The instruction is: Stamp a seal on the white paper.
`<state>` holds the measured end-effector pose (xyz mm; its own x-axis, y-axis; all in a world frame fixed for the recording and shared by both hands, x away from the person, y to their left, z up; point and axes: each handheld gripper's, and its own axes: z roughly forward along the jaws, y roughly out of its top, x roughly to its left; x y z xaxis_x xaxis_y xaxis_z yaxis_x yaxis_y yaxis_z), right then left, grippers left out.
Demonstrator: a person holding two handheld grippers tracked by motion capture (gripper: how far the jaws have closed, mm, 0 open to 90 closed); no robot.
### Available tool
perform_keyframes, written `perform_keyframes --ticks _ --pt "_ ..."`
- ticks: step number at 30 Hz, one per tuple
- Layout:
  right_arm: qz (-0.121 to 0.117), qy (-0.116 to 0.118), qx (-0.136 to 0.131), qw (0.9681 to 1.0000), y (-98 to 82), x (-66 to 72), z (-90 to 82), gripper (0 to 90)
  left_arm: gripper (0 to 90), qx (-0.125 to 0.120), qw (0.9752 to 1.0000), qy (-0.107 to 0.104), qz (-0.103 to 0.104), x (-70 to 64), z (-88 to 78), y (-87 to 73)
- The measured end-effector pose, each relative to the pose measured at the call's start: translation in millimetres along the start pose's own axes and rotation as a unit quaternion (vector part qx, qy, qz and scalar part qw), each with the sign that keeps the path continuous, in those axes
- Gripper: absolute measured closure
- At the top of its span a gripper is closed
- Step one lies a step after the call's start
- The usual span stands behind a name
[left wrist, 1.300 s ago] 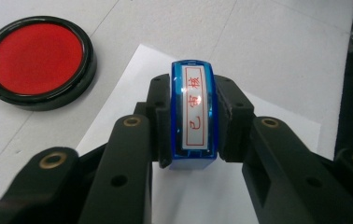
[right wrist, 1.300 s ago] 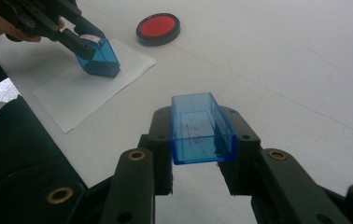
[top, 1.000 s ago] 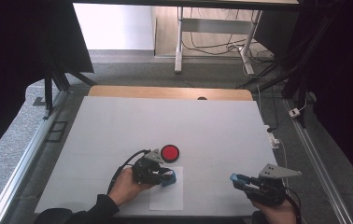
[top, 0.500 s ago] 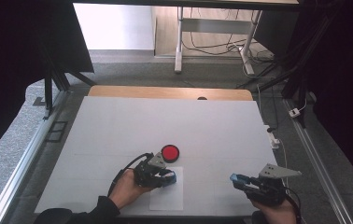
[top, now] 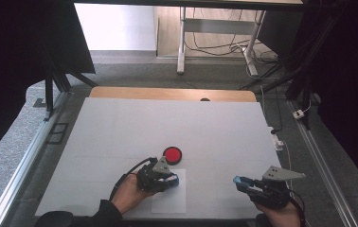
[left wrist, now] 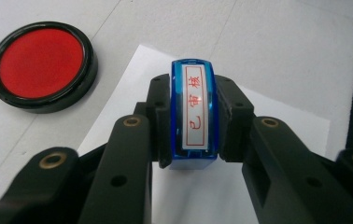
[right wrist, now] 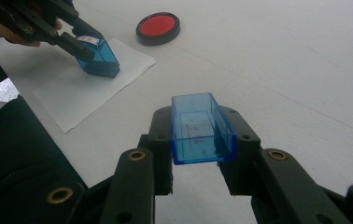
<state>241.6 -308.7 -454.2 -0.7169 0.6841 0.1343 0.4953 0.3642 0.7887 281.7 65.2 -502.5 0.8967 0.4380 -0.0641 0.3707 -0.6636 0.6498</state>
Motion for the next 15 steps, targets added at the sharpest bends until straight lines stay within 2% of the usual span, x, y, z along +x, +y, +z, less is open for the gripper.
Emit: perform_keyframes --ticks 9,15 --pt "0.0 0.001 0.0 1.0 0.0 -0.1 0.1 68.2 70.3 -0.018 0.9979 -0.045 -0.042 15.7 0.8 -4.3" --pt "0.0 0.001 0.0 1.0 0.0 -0.2 0.0 68.2 70.2 -0.02 0.998 -0.046 -0.038 15.9 0.9 -4.3"
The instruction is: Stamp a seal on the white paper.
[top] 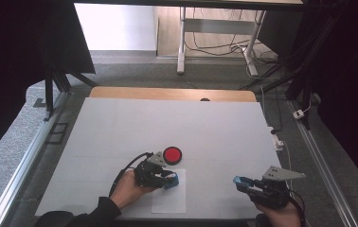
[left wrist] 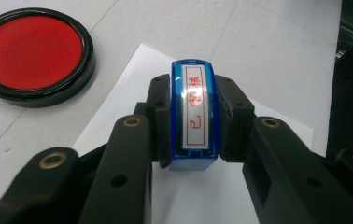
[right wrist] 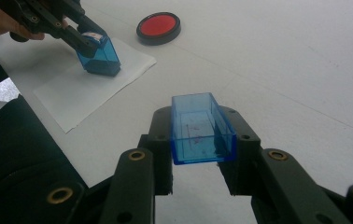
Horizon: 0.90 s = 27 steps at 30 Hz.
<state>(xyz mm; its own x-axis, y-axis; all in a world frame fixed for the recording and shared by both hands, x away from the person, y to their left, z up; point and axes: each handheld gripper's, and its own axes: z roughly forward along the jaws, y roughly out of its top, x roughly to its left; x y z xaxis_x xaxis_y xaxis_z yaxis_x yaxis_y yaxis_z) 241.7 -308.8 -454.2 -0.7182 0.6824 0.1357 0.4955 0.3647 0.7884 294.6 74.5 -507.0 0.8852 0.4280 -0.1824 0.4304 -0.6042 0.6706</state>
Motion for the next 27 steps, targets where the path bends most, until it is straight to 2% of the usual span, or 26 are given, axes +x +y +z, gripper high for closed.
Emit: perform_keyframes --ticks 9,11,13,27 --pt "-0.001 0.0 0.0 1.0 0.0 -0.1 -0.1 68.2 70.1 0.007 1.0 0.002 0.004 -1.0 -1.0 4.7" --pt "-0.001 0.0 -0.001 1.0 -0.1 -0.1 -0.1 68.2 70.1 -0.002 1.0 -0.003 0.001 -1.3 -2.9 6.4" --pt "-0.001 0.0 -0.001 1.0 -0.1 -0.1 -0.1 68.2 70.1 -0.006 1.0 -0.001 0.007 -1.7 -6.9 8.3" --pt "-0.003 0.0 -0.001 1.0 0.0 0.5 0.2 68.1 70.1 -0.051 0.9986 -0.007 0.005 -3.3 -32.7 13.5"
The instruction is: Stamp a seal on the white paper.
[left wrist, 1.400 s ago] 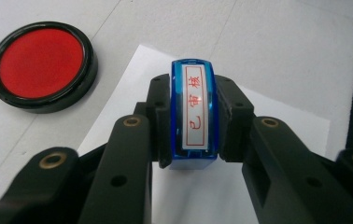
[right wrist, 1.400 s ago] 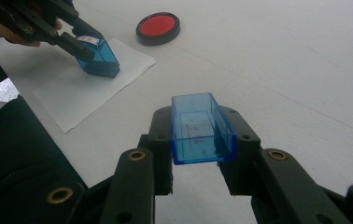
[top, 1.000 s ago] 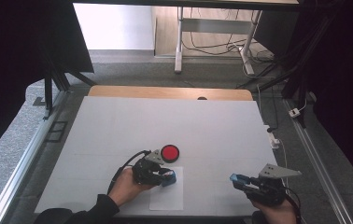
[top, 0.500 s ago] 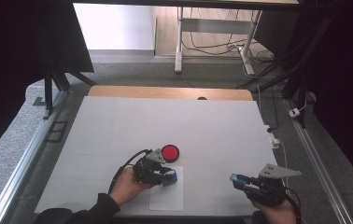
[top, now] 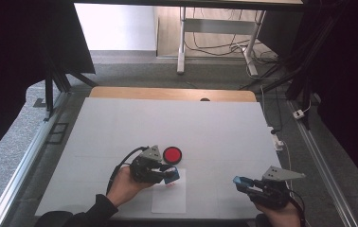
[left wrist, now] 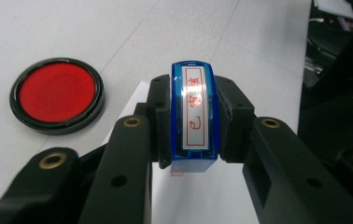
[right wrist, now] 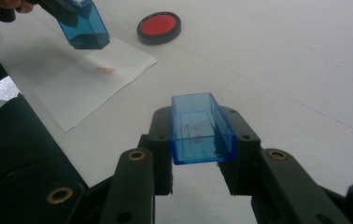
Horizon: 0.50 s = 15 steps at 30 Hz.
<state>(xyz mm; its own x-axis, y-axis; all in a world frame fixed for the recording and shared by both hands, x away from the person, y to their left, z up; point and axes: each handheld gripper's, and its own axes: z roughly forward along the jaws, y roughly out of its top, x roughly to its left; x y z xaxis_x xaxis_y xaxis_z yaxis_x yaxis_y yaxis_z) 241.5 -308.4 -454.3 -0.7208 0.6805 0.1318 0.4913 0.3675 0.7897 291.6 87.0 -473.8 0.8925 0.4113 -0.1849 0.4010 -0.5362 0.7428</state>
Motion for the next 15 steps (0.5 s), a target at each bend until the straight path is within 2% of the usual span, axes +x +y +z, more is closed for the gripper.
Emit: perform_keyframes --ticks 15 --pt "-0.001 -0.002 0.003 1.0 0.3 0.1 -0.2 68.1 70.1 -0.041 0.9991 -0.009 0.008 -2.9 -23.3 8.3"
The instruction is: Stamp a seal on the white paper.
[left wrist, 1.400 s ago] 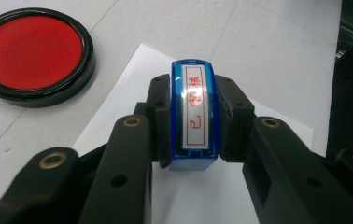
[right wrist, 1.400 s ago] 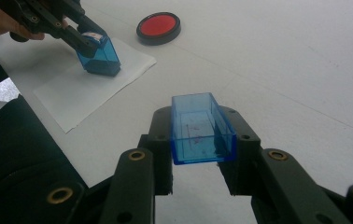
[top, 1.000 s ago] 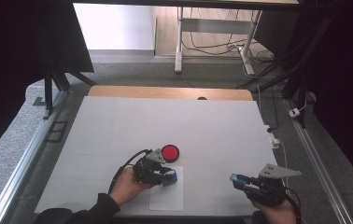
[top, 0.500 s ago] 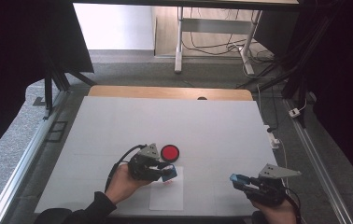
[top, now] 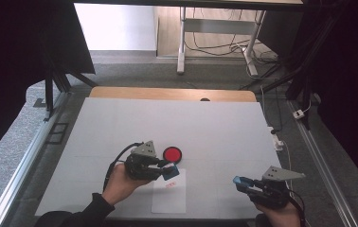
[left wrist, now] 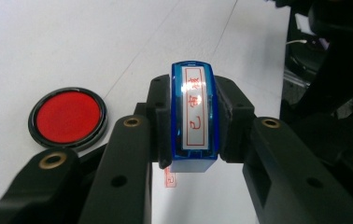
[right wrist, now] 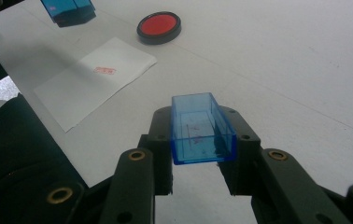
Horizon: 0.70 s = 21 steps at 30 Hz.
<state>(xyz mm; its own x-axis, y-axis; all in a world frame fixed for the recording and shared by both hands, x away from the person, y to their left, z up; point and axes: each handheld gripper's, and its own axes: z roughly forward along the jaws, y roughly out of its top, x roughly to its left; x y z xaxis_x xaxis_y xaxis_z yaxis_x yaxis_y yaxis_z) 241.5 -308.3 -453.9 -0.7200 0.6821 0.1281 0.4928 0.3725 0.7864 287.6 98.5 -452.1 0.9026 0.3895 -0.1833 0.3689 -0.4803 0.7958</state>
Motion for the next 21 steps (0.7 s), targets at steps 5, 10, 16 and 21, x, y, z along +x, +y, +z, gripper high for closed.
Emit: perform_keyframes --ticks 5,10,16,21 --pt "0.0 0.0 0.0 1.0 0.0 -0.1 0.0 68.1 70.1 -0.014 0.9999 -0.005 0.0 -0.4 -6.6 2.2" --pt "0.0 0.0 0.0 1.0 0.0 -0.1 0.0 68.1 70.1 -0.032 0.9994 -0.013 -0.002 0.7 -15.6 4.5" --pt "0.0 0.002 0.0 1.0 0.1 -0.2 0.1 68.1 70.1 -0.05 0.9986 -0.017 -0.003 2.3 -26.8 6.4" --pt "0.0 0.002 0.0 1.0 0.1 -0.2 0.2 68.1 70.1 -0.061 0.998 -0.02 -0.004 3.4 -32.6 6.9"
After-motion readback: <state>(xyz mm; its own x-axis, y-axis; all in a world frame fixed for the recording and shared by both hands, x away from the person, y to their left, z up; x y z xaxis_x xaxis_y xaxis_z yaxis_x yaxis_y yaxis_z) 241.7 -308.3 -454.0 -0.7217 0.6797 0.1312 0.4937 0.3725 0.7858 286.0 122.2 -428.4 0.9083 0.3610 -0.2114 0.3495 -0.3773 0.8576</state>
